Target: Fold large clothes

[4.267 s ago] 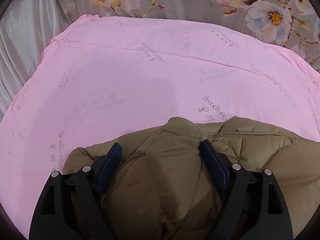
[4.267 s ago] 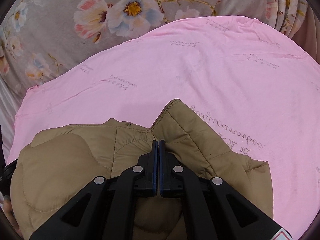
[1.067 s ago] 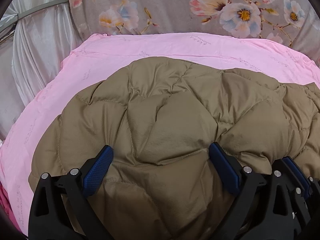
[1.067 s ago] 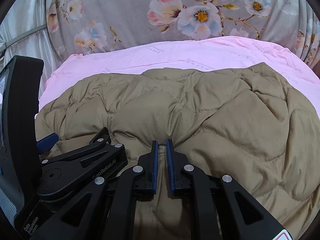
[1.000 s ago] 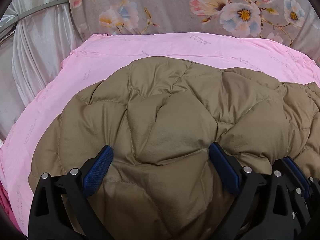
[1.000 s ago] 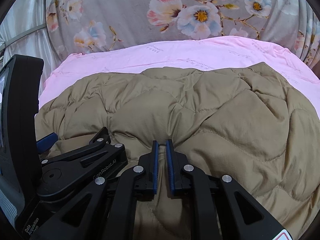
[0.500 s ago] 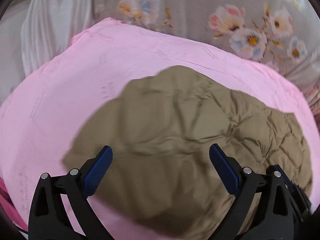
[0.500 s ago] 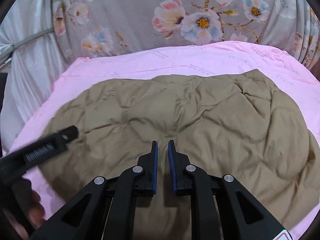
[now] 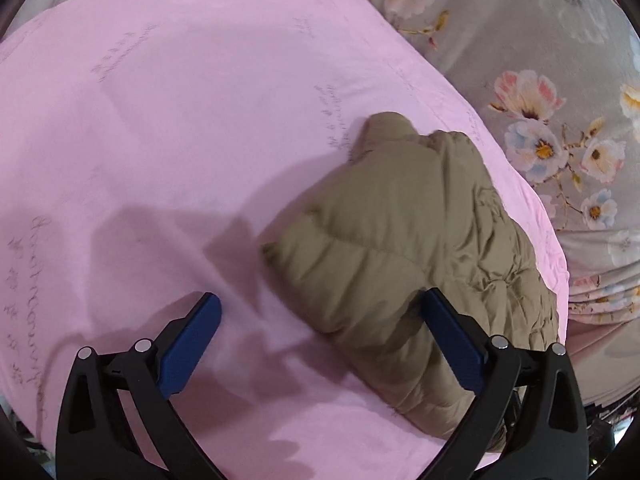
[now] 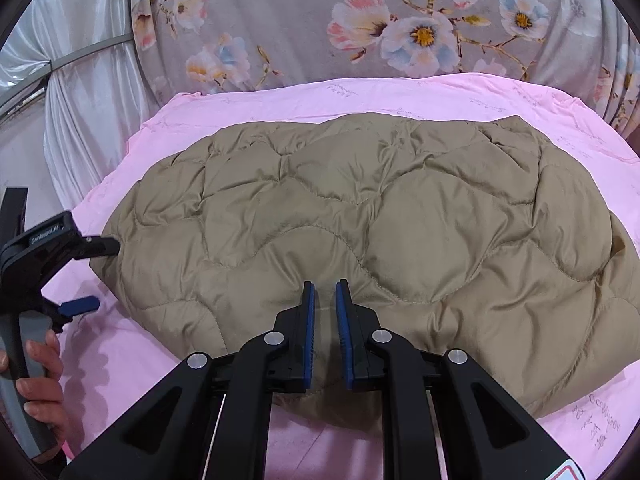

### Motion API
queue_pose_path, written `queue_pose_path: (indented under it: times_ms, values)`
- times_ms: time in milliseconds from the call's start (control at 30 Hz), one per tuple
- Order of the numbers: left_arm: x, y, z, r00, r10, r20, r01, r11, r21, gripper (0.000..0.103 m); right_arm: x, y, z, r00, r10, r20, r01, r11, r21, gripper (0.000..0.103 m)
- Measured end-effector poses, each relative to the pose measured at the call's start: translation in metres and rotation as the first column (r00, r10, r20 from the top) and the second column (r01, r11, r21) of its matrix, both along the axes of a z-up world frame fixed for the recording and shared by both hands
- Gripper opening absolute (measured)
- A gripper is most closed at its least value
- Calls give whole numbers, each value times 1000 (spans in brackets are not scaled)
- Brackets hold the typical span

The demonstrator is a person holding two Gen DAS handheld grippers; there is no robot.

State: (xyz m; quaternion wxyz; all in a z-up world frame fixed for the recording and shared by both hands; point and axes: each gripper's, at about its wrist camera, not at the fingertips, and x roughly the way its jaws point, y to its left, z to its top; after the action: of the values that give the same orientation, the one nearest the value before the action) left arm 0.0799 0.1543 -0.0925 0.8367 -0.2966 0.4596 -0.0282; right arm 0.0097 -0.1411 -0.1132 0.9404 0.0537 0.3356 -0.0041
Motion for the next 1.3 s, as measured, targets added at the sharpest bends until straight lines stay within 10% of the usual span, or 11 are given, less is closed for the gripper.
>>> queue_pose_path:
  times_ms: [133, 267, 367, 600, 867, 1067, 1300]
  values:
    - [15, -14, -2, 999, -31, 15, 32, 999, -27, 96, 3, -1, -5, 1000, -4, -10, 5, 1000, 1, 14]
    - [19, -30, 12, 995, -85, 51, 85, 996, 0, 40, 7, -3, -7, 1000, -5, -17, 5, 1000, 13, 14]
    - [12, -35, 45, 982, -136, 132, 132, 991, 39, 20, 6, -4, -7, 1000, -7, -19, 8, 1000, 28, 14]
    - [-20, -31, 125, 935, -204, 290, 188, 979, 82, 15, -16, -5, 11, 999, 45, -11, -44, 992, 116, 14]
    - [-69, -108, 201, 824, -388, 413, 297, 917, 267, 14, 3, 26, -8, 986, 162, -38, -148, 958, 244, 13]
    - [-70, -187, 211, 748, -517, 416, 417, 854, 311, 14, -22, -4, 14, 990, 139, 1, -131, 931, 339, 13]
    - [-66, -268, 178, 702, -637, 319, 548, 769, 330, 15, -97, -58, 40, 998, -29, 63, 17, 981, 195, 14]
